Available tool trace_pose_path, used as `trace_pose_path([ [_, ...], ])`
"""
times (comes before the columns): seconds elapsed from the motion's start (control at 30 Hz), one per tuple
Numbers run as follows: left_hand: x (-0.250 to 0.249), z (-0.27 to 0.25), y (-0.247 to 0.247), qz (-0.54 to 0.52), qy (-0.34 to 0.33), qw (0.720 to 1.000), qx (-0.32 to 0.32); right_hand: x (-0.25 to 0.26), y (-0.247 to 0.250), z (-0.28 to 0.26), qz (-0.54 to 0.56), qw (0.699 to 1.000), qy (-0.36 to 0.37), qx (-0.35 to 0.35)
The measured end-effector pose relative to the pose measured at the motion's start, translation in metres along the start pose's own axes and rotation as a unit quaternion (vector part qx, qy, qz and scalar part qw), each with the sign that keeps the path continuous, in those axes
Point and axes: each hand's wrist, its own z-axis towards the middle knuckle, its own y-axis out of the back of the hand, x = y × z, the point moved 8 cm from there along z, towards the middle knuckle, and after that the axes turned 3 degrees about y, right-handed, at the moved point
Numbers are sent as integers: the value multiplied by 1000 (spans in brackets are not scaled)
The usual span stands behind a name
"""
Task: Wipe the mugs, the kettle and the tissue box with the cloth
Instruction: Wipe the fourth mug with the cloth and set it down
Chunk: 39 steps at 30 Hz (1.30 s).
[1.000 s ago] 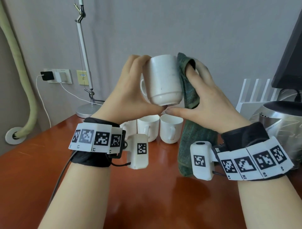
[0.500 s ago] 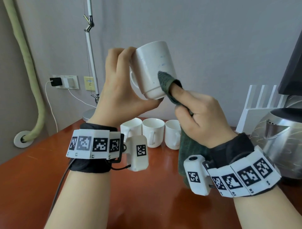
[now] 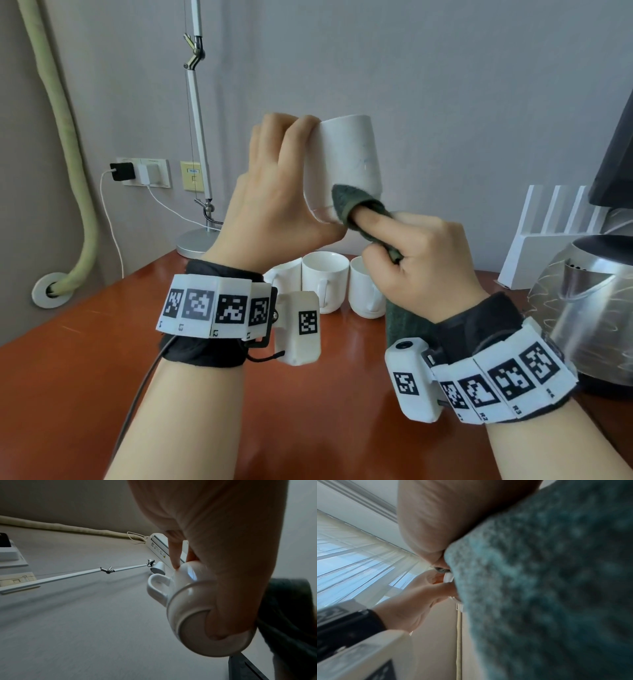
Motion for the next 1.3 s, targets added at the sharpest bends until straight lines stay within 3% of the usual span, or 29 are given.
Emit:
trace_pose_path([
  [0.23, -4, 0, -4, -14, -1, 1000, 5, -11, 11, 1, -23, 998, -35, -44],
  [0.43, -3, -1, -14, -16, 6, 999, 30, 0, 6, 1, -15, 999, -7, -36],
  [0.7, -7, 0, -17, -60, -12, 998, 21, -16, 10, -2, -15, 998, -46, -45],
  [0.97, -11, -1, -20, -72, -13, 997, 30, -4, 9, -2, -16, 998, -10, -56],
  [1.17, -19, -2, -30, -69, -23, 995, 68, -22, 14, 2, -19, 997, -78, -18],
  [1.3, -17, 0, -25, -68, -19, 996, 51, -28, 14, -1, 1, 996, -92, -15],
])
